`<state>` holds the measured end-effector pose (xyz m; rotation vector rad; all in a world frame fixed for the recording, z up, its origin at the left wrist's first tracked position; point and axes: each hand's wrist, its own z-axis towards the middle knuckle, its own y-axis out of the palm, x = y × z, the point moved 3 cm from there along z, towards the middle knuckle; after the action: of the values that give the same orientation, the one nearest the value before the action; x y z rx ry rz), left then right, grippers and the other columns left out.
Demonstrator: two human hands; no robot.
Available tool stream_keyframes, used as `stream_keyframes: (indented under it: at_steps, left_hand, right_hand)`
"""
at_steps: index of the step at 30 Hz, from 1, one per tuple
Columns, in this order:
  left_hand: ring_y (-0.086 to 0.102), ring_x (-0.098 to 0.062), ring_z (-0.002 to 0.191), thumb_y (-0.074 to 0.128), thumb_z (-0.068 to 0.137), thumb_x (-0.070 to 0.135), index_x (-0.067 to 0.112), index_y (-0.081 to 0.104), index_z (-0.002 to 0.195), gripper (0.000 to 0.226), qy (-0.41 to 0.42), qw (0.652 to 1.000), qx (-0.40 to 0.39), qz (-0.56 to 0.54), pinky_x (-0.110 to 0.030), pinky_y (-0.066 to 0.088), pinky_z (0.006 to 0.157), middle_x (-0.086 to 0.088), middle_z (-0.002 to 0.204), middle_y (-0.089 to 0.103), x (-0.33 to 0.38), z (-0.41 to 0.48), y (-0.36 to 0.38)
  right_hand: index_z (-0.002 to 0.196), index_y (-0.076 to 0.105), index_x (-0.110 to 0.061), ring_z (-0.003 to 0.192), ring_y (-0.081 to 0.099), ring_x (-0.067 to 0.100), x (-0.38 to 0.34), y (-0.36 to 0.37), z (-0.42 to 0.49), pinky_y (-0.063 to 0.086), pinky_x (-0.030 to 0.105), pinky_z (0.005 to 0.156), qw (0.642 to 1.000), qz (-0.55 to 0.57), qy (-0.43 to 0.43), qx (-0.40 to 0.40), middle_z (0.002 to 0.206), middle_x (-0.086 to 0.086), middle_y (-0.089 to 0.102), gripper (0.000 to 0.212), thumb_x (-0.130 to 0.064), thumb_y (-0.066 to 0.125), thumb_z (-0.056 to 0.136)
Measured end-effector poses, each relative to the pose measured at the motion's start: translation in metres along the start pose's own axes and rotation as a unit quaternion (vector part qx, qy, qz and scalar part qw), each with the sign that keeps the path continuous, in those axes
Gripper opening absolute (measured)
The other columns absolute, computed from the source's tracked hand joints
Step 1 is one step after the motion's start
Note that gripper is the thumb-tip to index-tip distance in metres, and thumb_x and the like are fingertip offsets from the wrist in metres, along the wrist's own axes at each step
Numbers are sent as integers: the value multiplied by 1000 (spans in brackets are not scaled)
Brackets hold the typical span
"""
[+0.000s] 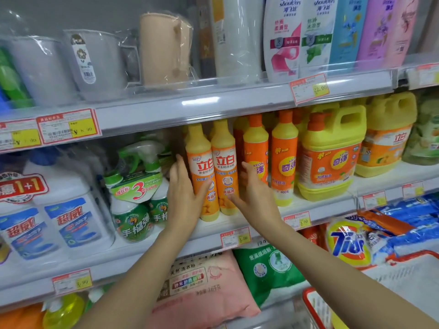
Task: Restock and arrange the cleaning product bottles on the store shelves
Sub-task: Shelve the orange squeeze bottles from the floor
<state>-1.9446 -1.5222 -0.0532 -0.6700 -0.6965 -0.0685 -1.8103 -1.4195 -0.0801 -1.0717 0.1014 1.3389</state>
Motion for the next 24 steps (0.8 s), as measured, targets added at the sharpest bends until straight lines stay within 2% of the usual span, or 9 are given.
stream_keyframes:
  at_steps: [2, 4, 9, 12, 15, 18, 19, 21, 24]
  left_hand:
    - [28, -18, 141, 65, 93, 33, 11, 26, 152, 74, 37, 998, 42, -13, -27, 25, 113, -9, 154, 29, 0, -26, -7]
    - [39, -13, 130, 60, 96, 30, 13, 46, 140, 50, 122, 992, 37, -24, -22, 30, 108, -4, 140, 43, -4, -61, -9]
    - [52, 2, 108, 56, 90, 30, 30, 61, 115, 26, 172, 948, -264, -52, -15, 39, 93, 16, 114, 55, -55, -180, 28]
    - [49, 10, 108, 64, 84, 24, 40, 57, 120, 40, 88, 889, -444, -66, -16, 40, 93, 23, 118, 52, -92, -264, 50]
    - [47, 5, 117, 65, 77, 25, 36, 47, 136, 63, 51, 833, -548, -53, -18, 40, 100, 20, 128, 44, -112, -328, 67]
    - [45, 3, 117, 73, 71, 42, 33, 42, 138, 74, 26, 813, -578, -68, -9, 36, 98, 24, 125, 39, -119, -361, 81]
    - [47, 3, 116, 78, 69, 46, 35, 42, 136, 77, 11, 812, -579, -78, -9, 37, 97, 24, 125, 41, -120, -368, 85]
    - [51, 1, 114, 85, 64, 46, 40, 43, 131, 79, -29, 815, -572, -95, -15, 41, 97, 19, 127, 48, -126, -379, 93]
    - [53, 0, 112, 86, 60, 43, 42, 50, 123, 73, -74, 817, -561, -114, -22, 45, 96, 15, 125, 54, -128, -393, 99]
  right_hand:
    - [146, 35, -13, 123, 57, 14, 1, -14, -19, 51, 34, 97, 998, 49, -37, -3, 136, 2, 59, 73, -24, 76, 86]
    - [139, 44, -16, 113, 60, 8, 5, -28, -46, 52, 26, 93, 993, 84, -68, -47, 126, -2, 62, 59, -21, 74, 88]
    - [113, 63, -22, 95, 64, 2, 51, -25, -140, 55, 21, 78, 948, 48, -13, -313, 107, -12, 67, 26, -7, 64, 92]
    - [125, 57, -13, 97, 61, 8, 84, -11, -203, 47, 8, 71, 877, -22, 36, -478, 119, 1, 62, 36, 0, 58, 92]
    - [140, 42, -10, 96, 54, 9, 108, 2, -257, 42, 5, 68, 793, -66, 91, -599, 127, 5, 49, 60, 9, 60, 86]
    - [146, 35, -11, 115, 47, 14, 117, 10, -288, 48, 26, 88, 742, -56, 127, -656, 143, 8, 40, 79, 8, 73, 80]
    - [147, 34, -11, 124, 44, 18, 119, 12, -296, 46, 26, 91, 733, -49, 131, -666, 146, 7, 38, 82, 5, 77, 78]
    - [146, 37, -11, 130, 43, 20, 124, 17, -310, 40, 16, 88, 736, -40, 130, -663, 144, 5, 41, 84, -2, 82, 76]
    - [136, 47, -14, 119, 49, 15, 131, 26, -329, 40, 20, 90, 771, -32, 128, -623, 135, 3, 50, 78, -10, 88, 70]
